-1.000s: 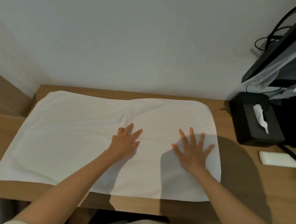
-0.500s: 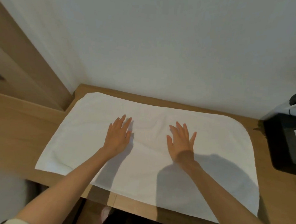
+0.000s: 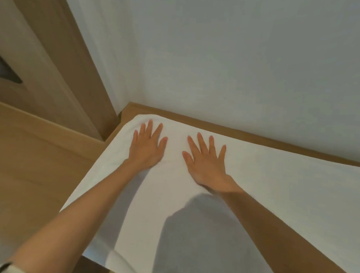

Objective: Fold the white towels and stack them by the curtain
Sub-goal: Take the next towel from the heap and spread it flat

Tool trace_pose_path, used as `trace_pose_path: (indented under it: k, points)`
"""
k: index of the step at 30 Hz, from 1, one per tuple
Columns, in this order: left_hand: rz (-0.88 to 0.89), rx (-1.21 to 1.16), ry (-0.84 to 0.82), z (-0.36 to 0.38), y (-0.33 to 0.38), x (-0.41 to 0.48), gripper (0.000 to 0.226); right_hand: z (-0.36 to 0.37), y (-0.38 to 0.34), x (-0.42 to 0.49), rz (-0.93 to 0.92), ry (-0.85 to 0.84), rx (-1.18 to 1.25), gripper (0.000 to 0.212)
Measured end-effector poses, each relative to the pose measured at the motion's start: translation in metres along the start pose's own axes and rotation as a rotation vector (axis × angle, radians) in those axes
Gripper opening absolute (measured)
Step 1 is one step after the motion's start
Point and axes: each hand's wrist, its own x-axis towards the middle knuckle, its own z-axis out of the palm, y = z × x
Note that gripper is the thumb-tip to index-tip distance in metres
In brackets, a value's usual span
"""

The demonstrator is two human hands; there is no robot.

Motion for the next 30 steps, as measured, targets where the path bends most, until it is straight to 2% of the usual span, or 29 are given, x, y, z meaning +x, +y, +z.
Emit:
trace_pose_path:
  k: [5, 10, 14, 18, 23, 25, 28, 30]
  points:
    - [-0.033, 0.027, 0.12, 0.008, -0.021, 0.024, 0.062, 0.007, -0.005, 0.037, 0.01, -0.055, -0.011, 0.07]
    - [-0.033, 0.027, 0.162, 0.01, -0.03, 0.037, 0.069, 0.02, -0.007, 0.04, 0.028, 0.138, -0.05, 0.075]
    - [-0.061, 0.04, 0.119, 0.01, -0.035, 0.047, 0.082, 0.024, -0.006, 0.042, 0.017, 0.198, -0.056, 0.077]
    - [-0.09, 0.015, 0.124, 0.004, -0.041, 0.054, 0.082, 0.024, -0.004, 0.041, -0.009, 0.212, -0.052, 0.073]
    - [-0.046, 0.015, 0.158, -0.01, -0.031, 0.034, 0.063, 0.017, -0.008, 0.034, -0.027, 0.199, -0.008, 0.062]
    - [-0.005, -0.018, 0.188, -0.013, -0.021, 0.014, 0.055, 0.014, -0.011, 0.028, -0.039, 0.306, 0.028, 0.051]
    - [0.047, -0.008, 0.144, -0.005, 0.003, -0.024, 0.052, 0.007, -0.016, 0.016, -0.013, 0.531, 0.059, 0.038]
    - [0.035, -0.07, 0.091, 0.005, 0.015, -0.051, 0.057, 0.001, -0.02, 0.002, 0.03, 0.514, 0.159, 0.036]
